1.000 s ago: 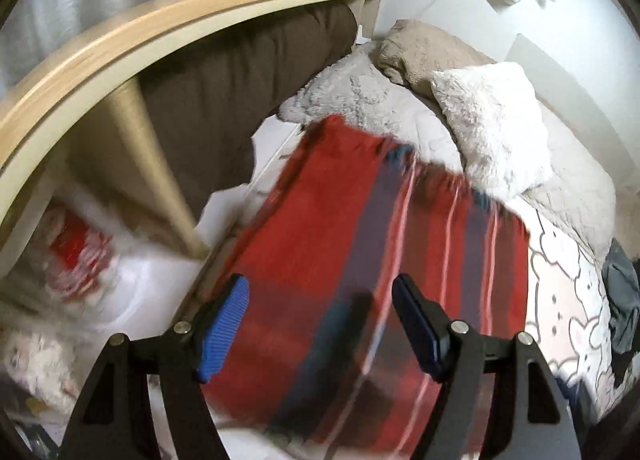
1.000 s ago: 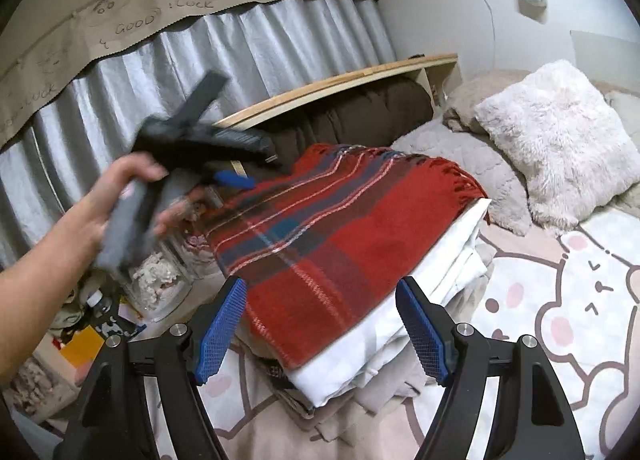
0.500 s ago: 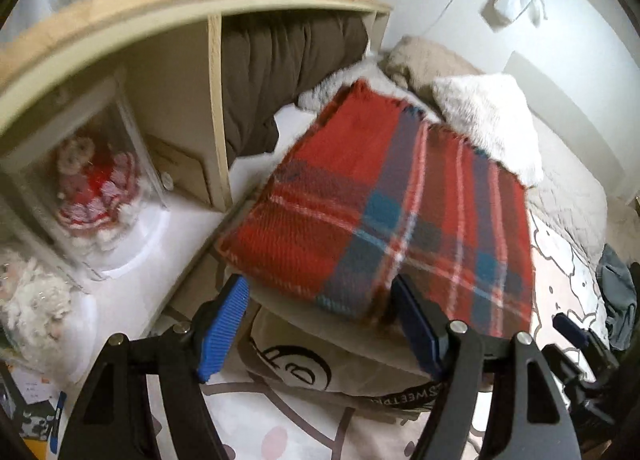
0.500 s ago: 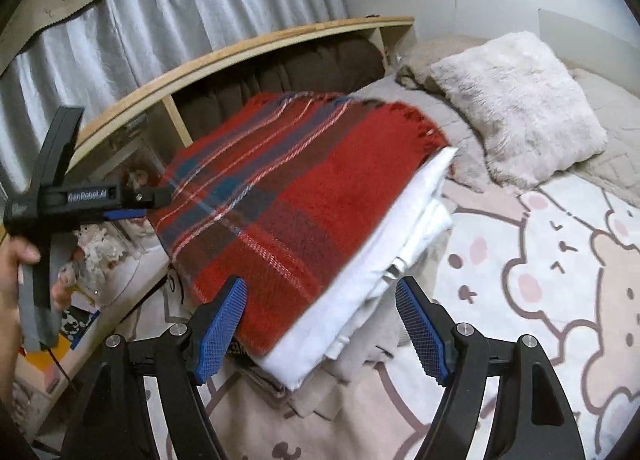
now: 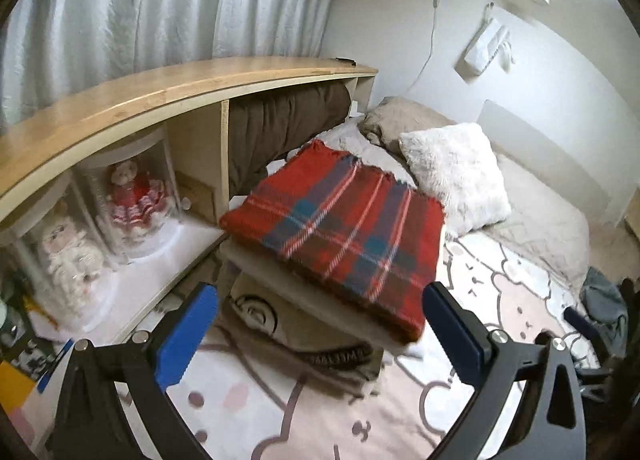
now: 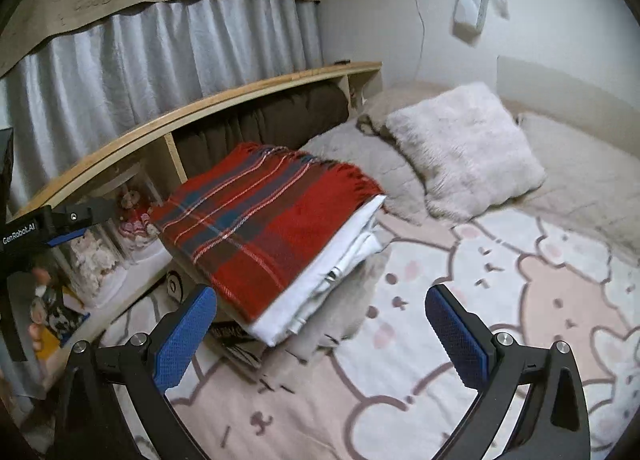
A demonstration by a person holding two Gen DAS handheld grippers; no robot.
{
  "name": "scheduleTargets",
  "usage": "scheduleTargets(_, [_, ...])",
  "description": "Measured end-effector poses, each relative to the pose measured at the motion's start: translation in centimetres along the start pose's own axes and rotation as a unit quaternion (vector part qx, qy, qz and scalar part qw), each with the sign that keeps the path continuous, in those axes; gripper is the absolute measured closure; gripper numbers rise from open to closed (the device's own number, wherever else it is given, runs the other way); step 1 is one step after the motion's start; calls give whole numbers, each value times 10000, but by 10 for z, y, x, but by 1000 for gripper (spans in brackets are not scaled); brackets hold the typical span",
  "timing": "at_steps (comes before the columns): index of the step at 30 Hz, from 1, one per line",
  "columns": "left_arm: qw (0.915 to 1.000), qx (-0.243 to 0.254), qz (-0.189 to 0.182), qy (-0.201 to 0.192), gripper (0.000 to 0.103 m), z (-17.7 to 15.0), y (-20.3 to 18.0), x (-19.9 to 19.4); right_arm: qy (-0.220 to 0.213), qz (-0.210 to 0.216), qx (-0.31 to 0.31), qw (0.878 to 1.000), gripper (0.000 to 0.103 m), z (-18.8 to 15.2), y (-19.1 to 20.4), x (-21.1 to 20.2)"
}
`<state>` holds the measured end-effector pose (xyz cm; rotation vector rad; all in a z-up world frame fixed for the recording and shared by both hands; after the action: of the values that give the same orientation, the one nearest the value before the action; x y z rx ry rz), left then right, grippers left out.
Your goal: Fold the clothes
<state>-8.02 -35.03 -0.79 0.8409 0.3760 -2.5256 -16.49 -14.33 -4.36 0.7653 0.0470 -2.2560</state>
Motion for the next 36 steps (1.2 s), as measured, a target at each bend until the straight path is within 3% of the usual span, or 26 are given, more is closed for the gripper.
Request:
scheduleTargets(11, [9997,40,-212,-70,0,-56,-42,-50,-82,-484,-161,9987,0,-24,-36,-81])
scheduleTargets(16, [9996,185,-103,-194,0,-75,-58,-65,-110,-825,-363,9959,0,-36,-55,-111])
scheduleTargets(28, [9965,587,104,-590,0,-96,-97,-100,-282,-892,-273,9952,0,-50,-74,-161])
scheduleTargets(36, [9955,535,134,-767,0,-98,-112,-125,-357,-997,-123,9943,0,-65,-94,-185])
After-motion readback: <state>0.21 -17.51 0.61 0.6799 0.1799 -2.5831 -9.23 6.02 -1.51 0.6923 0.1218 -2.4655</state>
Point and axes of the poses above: each gripper's, at about its wrist camera, not at the fingertips, and x roughly the way its jaws point, y to its left, z to its top, the point moved 10 cm from there along x, roughly the way its jaws point, and after that the axes turned 7 degrees about z, right-handed, at the moved point
